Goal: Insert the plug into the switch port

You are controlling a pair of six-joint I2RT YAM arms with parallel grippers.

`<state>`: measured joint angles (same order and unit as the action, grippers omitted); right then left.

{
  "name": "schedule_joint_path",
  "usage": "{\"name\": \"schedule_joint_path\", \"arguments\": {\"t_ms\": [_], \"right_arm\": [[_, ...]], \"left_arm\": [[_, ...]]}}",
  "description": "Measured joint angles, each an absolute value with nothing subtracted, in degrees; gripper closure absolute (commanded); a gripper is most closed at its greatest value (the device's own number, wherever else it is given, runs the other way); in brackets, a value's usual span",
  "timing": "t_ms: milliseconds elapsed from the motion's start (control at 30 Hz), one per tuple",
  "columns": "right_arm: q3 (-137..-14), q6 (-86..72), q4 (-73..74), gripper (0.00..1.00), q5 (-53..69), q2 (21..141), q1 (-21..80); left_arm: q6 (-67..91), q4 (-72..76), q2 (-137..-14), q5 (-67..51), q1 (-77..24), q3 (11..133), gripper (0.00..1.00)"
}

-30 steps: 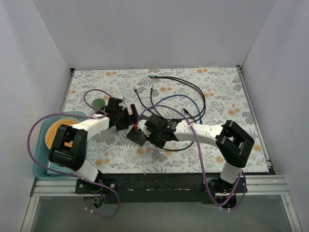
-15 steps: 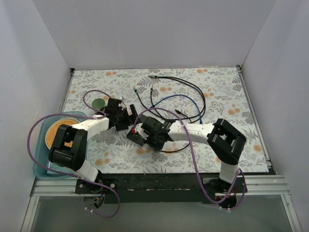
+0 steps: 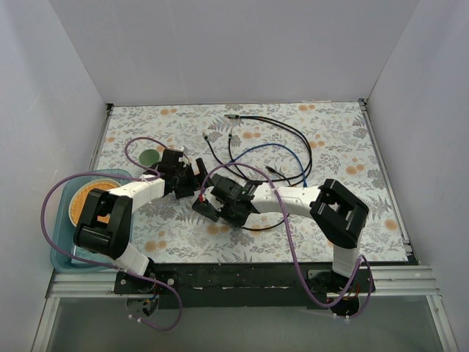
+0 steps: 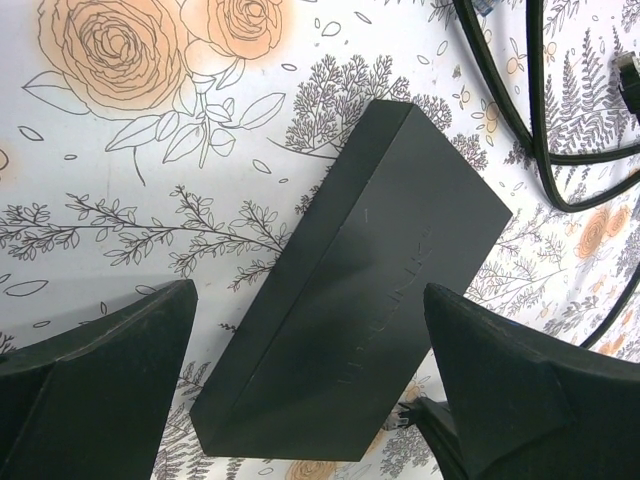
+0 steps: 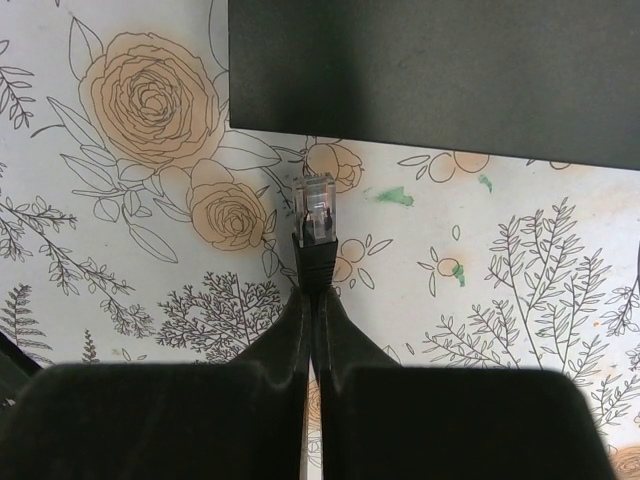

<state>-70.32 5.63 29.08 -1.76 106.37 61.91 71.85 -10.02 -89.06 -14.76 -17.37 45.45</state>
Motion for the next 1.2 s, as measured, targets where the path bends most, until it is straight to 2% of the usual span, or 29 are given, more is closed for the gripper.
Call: {"name": "schedule_joint_path", "arguments": {"t_ms": [1200], "right_arm": [[-78.67,4.23,35.53,0.99,-7.84,112.07,63.22]], "left_arm": [[72.49,-8.73,-89.43,-17.08,-17.30,45.34,0.02]]}}
